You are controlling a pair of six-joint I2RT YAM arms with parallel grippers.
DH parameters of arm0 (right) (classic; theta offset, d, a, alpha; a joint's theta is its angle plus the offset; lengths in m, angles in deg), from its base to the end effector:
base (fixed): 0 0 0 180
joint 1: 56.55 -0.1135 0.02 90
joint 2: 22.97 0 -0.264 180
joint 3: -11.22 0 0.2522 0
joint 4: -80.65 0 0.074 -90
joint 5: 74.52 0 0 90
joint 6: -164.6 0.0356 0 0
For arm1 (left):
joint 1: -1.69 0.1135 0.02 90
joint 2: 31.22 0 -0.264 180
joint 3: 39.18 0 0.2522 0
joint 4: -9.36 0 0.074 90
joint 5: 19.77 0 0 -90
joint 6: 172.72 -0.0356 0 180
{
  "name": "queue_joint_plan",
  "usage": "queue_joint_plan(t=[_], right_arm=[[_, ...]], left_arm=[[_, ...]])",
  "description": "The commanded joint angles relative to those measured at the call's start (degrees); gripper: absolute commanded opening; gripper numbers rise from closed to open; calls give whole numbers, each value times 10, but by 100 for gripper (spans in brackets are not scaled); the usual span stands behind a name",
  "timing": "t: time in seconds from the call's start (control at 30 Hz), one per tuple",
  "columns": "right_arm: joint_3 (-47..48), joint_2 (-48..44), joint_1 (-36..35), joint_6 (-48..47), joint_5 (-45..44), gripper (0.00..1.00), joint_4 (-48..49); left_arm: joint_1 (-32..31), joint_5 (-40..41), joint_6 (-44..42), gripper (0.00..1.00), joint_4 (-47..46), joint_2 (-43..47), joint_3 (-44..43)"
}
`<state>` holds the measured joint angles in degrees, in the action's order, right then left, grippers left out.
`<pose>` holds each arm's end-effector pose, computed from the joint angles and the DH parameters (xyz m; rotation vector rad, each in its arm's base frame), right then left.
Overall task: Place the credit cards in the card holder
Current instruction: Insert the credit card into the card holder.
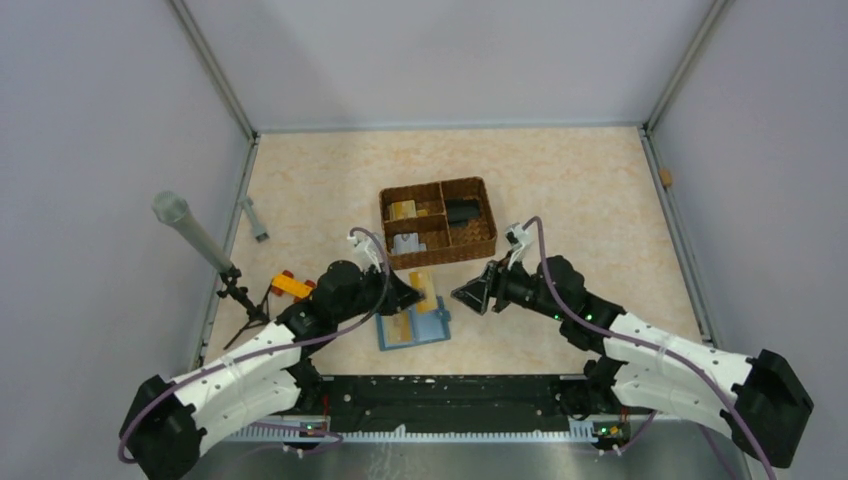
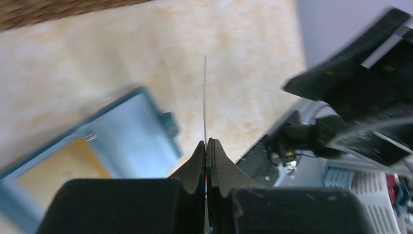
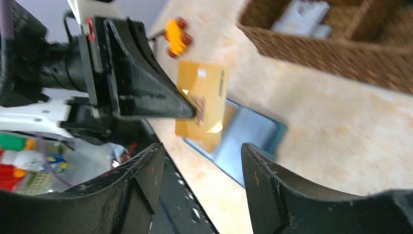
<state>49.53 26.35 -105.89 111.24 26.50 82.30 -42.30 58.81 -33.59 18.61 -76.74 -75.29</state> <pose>0.1271 0.1584 0.2478 -0.3650 1.8723 1.2343 0.1296 -0.1350 0.2258 0.0565 2.1084 -1.2411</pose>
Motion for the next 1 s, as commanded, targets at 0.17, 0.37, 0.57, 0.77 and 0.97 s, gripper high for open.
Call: queue_joint_plan(t=[0.17, 0.37, 0.57, 0.77, 0.97], right_arm=[[75, 113, -42, -49, -150, 67, -121], [147, 240, -99, -47, -252, 68, -152], [209, 338, -131, -48, -281, 68, -168], [241, 393, -145, -40, -274, 68, -186], [254, 430, -148, -22, -265, 57, -208]], left_arm=[[136, -98, 25, 0, 50, -59, 50], [184, -121, 7, 0, 72, -77, 57], [198, -129, -9, 0, 91, -88, 58], [203, -142, -22, 0, 99, -87, 58], [203, -188, -31, 0, 97, -125, 49]])
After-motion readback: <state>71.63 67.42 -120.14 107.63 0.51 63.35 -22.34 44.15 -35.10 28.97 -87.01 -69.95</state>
